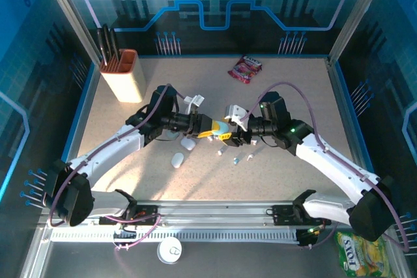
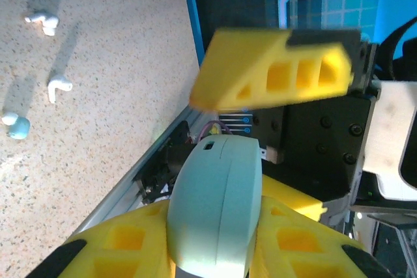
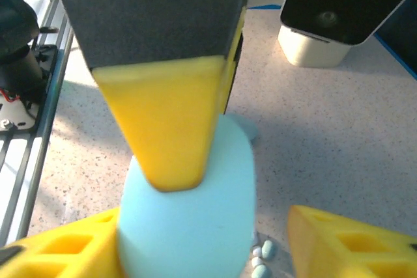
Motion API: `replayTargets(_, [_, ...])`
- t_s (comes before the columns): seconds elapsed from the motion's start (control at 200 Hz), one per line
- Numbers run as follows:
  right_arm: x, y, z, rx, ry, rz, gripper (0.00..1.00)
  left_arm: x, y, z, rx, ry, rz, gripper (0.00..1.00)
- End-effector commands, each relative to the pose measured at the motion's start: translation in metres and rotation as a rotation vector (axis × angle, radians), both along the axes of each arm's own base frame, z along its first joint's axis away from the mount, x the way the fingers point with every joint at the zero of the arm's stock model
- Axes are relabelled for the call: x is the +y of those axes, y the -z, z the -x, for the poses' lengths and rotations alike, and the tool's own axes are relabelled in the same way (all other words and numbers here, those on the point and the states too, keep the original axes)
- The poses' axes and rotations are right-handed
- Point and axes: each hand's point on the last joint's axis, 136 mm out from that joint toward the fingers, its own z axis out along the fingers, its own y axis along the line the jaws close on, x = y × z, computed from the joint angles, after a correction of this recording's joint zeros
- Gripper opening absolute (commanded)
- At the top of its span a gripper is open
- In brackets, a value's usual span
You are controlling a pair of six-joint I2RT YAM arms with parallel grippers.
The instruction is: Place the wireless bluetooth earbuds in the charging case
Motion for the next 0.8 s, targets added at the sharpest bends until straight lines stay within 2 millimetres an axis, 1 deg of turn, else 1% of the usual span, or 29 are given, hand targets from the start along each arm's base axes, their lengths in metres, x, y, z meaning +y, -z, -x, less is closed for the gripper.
replayTargets(0.0, [-0.001, -0.01, -0.009, -0.056, 0.026, 0.003, 0.49, -0.004, -0.012, 0.008, 0.029, 0.039, 0.027, 0.1])
replayTargets(0.095, [-0.001, -0.01, -0.006, -0.043, 0.019, 0.0, 0.4, -0.004, -0.009, 0.007, 0.029, 0.036, 0.016, 0.12])
replayTargets(0.13, [-0.001, -0.011, -0.006, -0.039, 0.019, -0.002, 0.38, -0.004, -0.009, 0.007, 0.025, 0.035, 0.016, 0.16])
replayTargets(0.17, [-0.002, -0.012, -0.005, -0.034, 0.02, -0.005, 0.37, -0.005, -0.011, 0.006, 0.001, 0.038, 0.027, 0.28])
replayTargets(0.215, [-0.003, -0.014, -0.004, -0.024, 0.022, -0.011, 0.36, -0.005, -0.014, 0.004, -0.034, 0.033, 0.035, 0.39])
replayTargets(0.245, [-0.004, -0.014, -0.004, -0.01, 0.027, -0.016, 0.36, -0.004, -0.015, 0.003, -0.062, 0.029, 0.042, 0.49])
replayTargets(0.27, [-0.006, -0.016, -0.005, 0.001, 0.034, -0.023, 0.35, -0.004, -0.017, 0.003, -0.092, 0.029, 0.047, 0.61])
replayTargets(0.31, [-0.008, -0.018, -0.005, 0.025, 0.039, -0.038, 0.35, -0.004, -0.021, 0.001, -0.147, 0.021, 0.053, 0.75])
replayTargets(0.335, [-0.011, -0.018, -0.006, 0.042, 0.047, -0.045, 0.35, -0.003, -0.023, -0.002, -0.187, 0.012, 0.057, 0.8])
replayTargets(0.36, [-0.013, -0.019, -0.007, 0.057, 0.053, -0.053, 0.35, -0.002, -0.026, -0.004, -0.229, 0.003, 0.06, 0.86])
replayTargets(0.435, [-0.018, -0.022, -0.008, 0.1, 0.065, -0.065, 0.35, -0.001, -0.04, -0.009, -0.386, -0.016, 0.097, 0.97])
replayTargets(0.46, [-0.02, -0.023, -0.008, 0.112, 0.073, -0.064, 0.34, -0.001, -0.045, -0.009, -0.448, -0.019, 0.113, 0.99])
replayTargets(0.515, [-0.024, -0.025, -0.007, 0.151, 0.081, -0.067, 0.33, 0.0, -0.057, -0.008, -0.624, -0.017, 0.161, 0.99])
replayTargets(0.64, [-0.029, -0.034, 0.0, 0.238, 0.067, -0.089, 0.3, 0.011, -0.068, -0.012, -0.982, -0.107, 0.198, 0.99])
replayTargets(0.665, [-0.03, -0.036, 0.002, 0.255, 0.061, -0.091, 0.3, 0.013, -0.068, -0.013, -1.046, -0.121, 0.195, 0.99])
replayTargets(0.715, [-0.03, -0.041, 0.006, 0.283, 0.049, -0.097, 0.29, 0.015, -0.069, -0.005, -1.18, -0.102, 0.209, 0.99])
replayTargets(0.76, [-0.03, -0.045, 0.011, 0.303, 0.031, -0.102, 0.29, 0.015, -0.062, 0.0, -1.278, -0.075, 0.193, 0.99])
replayTargets(0.795, [-0.029, -0.048, 0.015, 0.312, 0.009, -0.105, 0.29, 0.014, -0.058, 0.003, -1.317, -0.044, 0.181, 0.98])
